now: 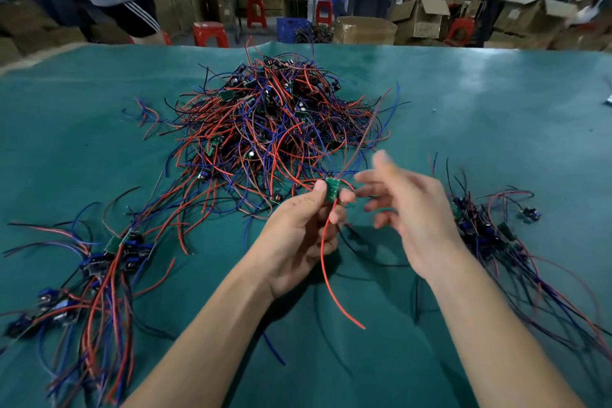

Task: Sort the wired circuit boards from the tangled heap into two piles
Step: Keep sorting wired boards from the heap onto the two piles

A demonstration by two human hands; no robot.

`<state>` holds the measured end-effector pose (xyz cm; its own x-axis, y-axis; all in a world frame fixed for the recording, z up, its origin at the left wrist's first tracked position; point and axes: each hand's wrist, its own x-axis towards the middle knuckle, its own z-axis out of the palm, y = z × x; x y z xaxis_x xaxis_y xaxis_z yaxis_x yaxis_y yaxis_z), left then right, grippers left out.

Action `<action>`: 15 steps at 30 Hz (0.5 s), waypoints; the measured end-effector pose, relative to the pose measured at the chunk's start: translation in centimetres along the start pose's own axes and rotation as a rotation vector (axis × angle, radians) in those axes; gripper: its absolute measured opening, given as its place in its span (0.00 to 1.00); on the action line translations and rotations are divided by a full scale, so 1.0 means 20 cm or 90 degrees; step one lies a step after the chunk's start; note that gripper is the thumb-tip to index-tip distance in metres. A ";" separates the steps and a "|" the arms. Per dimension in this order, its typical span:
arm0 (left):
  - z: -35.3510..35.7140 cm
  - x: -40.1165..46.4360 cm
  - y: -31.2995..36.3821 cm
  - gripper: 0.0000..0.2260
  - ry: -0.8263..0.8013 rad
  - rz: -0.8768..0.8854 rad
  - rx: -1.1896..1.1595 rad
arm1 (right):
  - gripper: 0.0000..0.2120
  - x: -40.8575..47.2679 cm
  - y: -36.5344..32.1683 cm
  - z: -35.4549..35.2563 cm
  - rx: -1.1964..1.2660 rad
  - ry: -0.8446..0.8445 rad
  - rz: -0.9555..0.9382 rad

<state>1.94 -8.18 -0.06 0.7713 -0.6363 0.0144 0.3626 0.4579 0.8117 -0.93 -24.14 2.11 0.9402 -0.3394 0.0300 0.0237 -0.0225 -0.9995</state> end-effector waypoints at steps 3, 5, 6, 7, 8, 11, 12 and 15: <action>0.00 0.00 -0.01 0.15 0.034 -0.010 0.052 | 0.05 -0.04 0.02 0.04 -0.072 -0.117 -0.138; -0.01 0.01 -0.03 0.17 0.036 -0.010 0.096 | 0.04 -0.04 0.03 0.05 -0.056 -0.098 -0.154; -0.01 0.01 -0.03 0.17 0.030 -0.011 0.121 | 0.04 -0.03 0.04 0.05 -0.042 -0.076 -0.148; -0.01 0.01 -0.04 0.17 0.022 -0.011 0.146 | 0.05 -0.03 0.03 0.04 -0.020 -0.051 -0.136; -0.01 0.01 -0.04 0.17 0.014 -0.011 0.168 | 0.07 -0.02 0.03 0.03 0.007 -0.020 -0.122; -0.01 0.00 -0.05 0.13 -0.007 -0.001 0.199 | 0.11 0.00 0.03 0.00 0.035 0.045 -0.132; -0.01 0.00 -0.05 0.12 -0.009 0.005 0.200 | 0.11 0.00 0.03 0.01 0.024 0.049 -0.148; -0.01 0.00 -0.04 0.10 -0.026 0.017 0.212 | 0.11 0.00 0.02 0.00 -0.009 0.084 -0.190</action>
<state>1.85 -8.43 -0.89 0.7543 -0.6541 0.0565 0.1465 0.2516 0.9567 -0.86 -24.22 1.67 0.8402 -0.4354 0.3234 0.2857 -0.1515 -0.9463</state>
